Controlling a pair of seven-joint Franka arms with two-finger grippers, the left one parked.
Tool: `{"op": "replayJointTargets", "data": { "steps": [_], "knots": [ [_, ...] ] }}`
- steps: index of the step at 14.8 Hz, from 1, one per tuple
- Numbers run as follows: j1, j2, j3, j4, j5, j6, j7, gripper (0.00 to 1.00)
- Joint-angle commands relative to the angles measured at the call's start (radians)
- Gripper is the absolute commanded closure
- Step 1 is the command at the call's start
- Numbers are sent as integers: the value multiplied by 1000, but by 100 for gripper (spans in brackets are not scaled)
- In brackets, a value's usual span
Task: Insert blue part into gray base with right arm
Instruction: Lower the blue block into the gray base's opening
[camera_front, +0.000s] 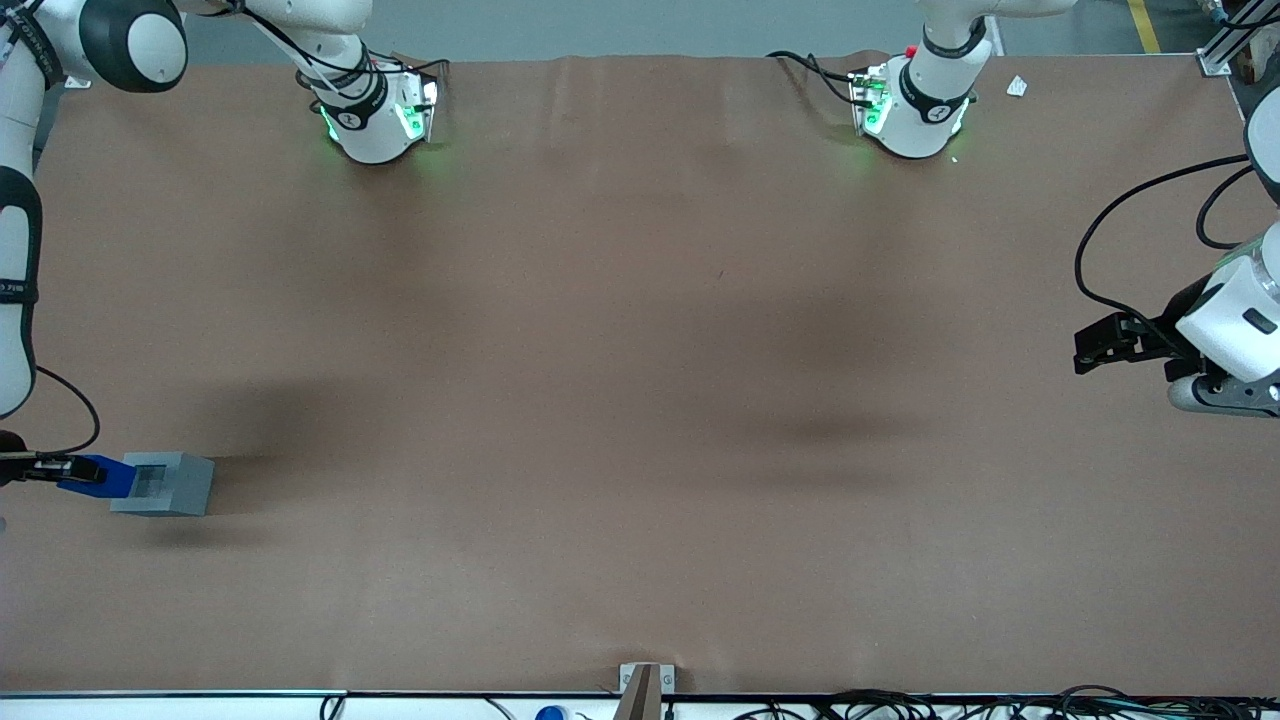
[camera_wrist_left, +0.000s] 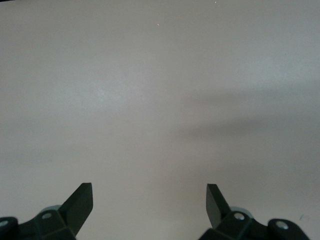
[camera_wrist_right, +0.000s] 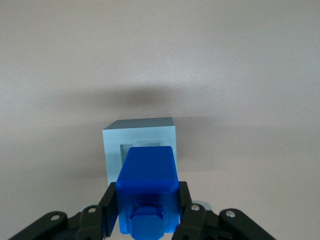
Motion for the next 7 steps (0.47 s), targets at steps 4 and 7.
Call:
{"op": "replayJointTargets", "data": {
  "steps": [4, 7],
  "knots": [
    [17, 21, 9, 9, -12, -6, 13, 100],
    [18, 37, 9, 8, -12, -2, 0, 100]
  ]
}}
